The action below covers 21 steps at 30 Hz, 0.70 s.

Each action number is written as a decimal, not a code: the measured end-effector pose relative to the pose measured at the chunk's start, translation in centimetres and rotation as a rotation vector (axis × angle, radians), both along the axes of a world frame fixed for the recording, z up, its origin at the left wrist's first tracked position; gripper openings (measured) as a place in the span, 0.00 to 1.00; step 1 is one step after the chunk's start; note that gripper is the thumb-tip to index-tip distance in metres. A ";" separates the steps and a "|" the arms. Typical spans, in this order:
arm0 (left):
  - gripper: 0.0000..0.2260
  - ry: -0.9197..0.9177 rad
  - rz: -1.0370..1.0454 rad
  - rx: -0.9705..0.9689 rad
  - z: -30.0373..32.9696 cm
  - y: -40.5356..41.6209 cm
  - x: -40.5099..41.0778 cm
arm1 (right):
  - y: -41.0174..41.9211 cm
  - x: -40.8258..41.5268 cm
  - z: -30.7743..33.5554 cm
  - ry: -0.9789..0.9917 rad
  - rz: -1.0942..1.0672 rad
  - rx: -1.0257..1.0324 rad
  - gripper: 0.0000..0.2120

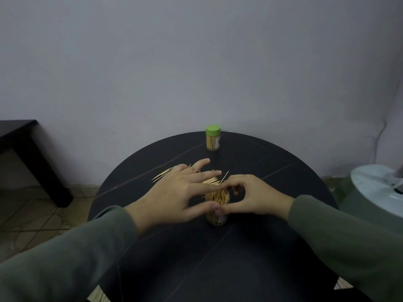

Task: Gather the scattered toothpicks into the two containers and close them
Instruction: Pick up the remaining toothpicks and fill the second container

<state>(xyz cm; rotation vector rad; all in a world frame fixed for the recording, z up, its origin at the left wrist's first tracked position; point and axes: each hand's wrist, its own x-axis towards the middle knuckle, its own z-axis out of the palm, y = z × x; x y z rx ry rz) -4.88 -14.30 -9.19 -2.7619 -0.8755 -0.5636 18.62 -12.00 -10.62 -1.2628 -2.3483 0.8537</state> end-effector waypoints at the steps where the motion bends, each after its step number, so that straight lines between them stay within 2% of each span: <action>1: 0.20 0.003 -0.008 -0.013 0.0 0.0 0.0 | 0.0 0.0 0.0 0.005 0.012 -0.001 0.27; 4: 0.19 0.061 -0.059 -0.052 -0.2 0.1 -0.1 | -0.1 -0.1 0.1 0.022 0.048 -0.015 0.19; 7: 0.19 -0.009 -0.053 -0.123 -0.3 0.1 -0.2 | -0.2 -0.2 0.2 0.038 0.120 -0.051 0.22; 10: 0.19 -0.198 0.055 -0.150 -0.2 0.4 -0.2 | 0.0 0.6 0.7 -0.005 0.170 -0.087 0.25; 12: 0.17 -0.226 0.207 -0.122 -0.3 0.9 -0.4 | 0.2 1.3 1.3 -0.022 0.154 -0.131 0.24; 14: 0.15 -0.143 0.406 -0.145 -0.9 1.6 -0.8 | 0.6 1.7 1.5 -0.122 0.096 -0.043 0.20; 17: 0.17 0.004 0.573 -0.260 -1.8 2.5 -1.6 | 1.1 1.3 1.2 -0.410 -0.036 0.235 0.17; 21: 0.24 0.090 0.702 -0.387 -2.1 3.3 -1.9 | 1.3 0.3 0.1 -0.506 -0.122 0.333 0.19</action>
